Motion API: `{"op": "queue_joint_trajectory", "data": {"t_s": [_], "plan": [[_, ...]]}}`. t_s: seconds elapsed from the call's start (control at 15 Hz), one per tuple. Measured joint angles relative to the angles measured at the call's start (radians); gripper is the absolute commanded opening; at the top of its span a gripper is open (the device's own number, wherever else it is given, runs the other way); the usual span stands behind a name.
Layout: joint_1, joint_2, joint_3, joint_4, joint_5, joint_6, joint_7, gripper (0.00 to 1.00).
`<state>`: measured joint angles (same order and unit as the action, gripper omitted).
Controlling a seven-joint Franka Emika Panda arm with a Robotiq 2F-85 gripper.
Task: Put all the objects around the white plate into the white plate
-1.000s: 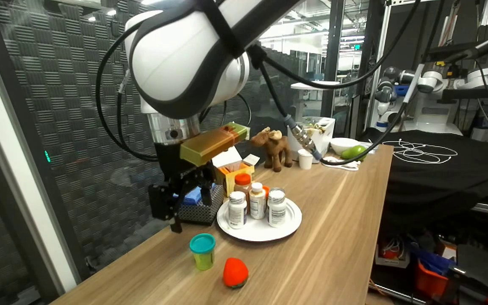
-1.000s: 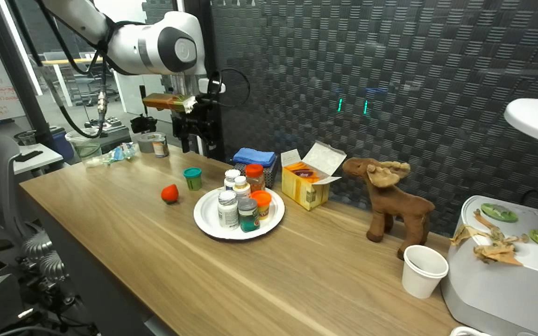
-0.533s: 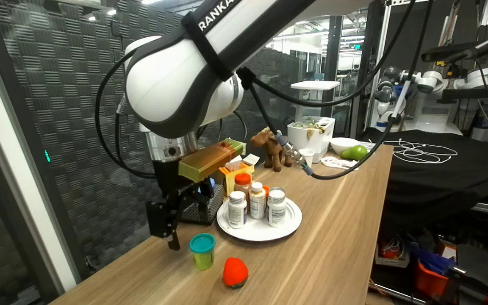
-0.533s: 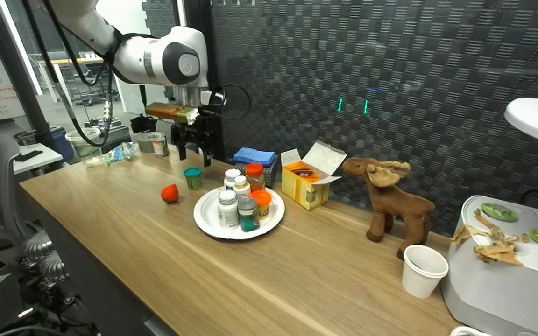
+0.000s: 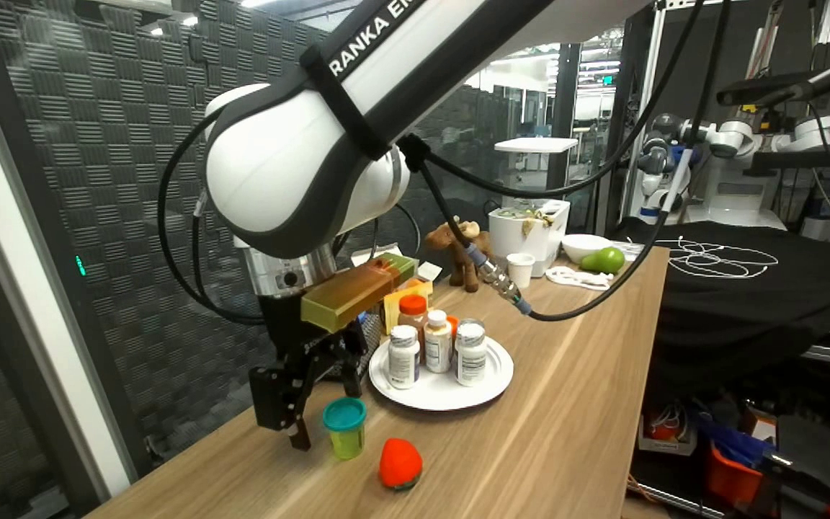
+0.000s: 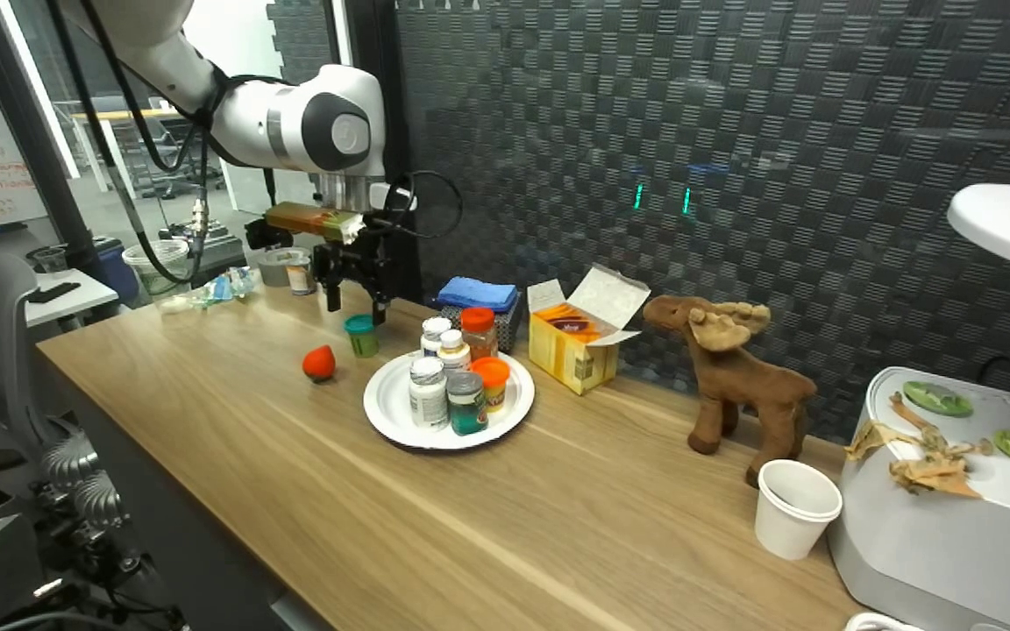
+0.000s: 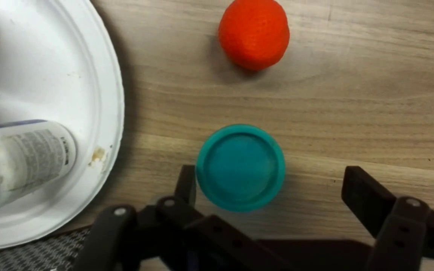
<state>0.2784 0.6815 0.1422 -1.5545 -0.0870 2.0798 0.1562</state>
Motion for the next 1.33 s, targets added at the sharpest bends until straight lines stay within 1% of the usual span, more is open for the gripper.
{"op": "queue_joint_trajectory", "data": {"t_s": [0.4,0.47,0.53,0.6,0.67,0.8,0.93,1.0,1.33], "plan": [[0.003,0.016,-0.012,0.000,0.000,-0.010,0.043,1.00],[0.003,0.017,-0.013,0.000,0.000,-0.010,0.046,0.78],[0.003,0.018,-0.014,0.000,0.000,-0.010,0.050,0.73],[0.004,0.018,-0.015,0.000,0.000,-0.010,0.053,0.66],[0.005,0.018,-0.015,0.000,0.000,-0.011,0.057,0.56],[0.010,0.018,-0.019,0.000,-0.003,-0.011,0.077,0.40],[0.021,0.016,-0.029,0.000,-0.008,-0.010,0.113,0.28],[0.027,0.014,-0.035,0.000,-0.009,-0.010,0.132,0.29],[0.049,-0.005,-0.064,-0.018,-0.011,-0.005,0.223,0.29]]}}
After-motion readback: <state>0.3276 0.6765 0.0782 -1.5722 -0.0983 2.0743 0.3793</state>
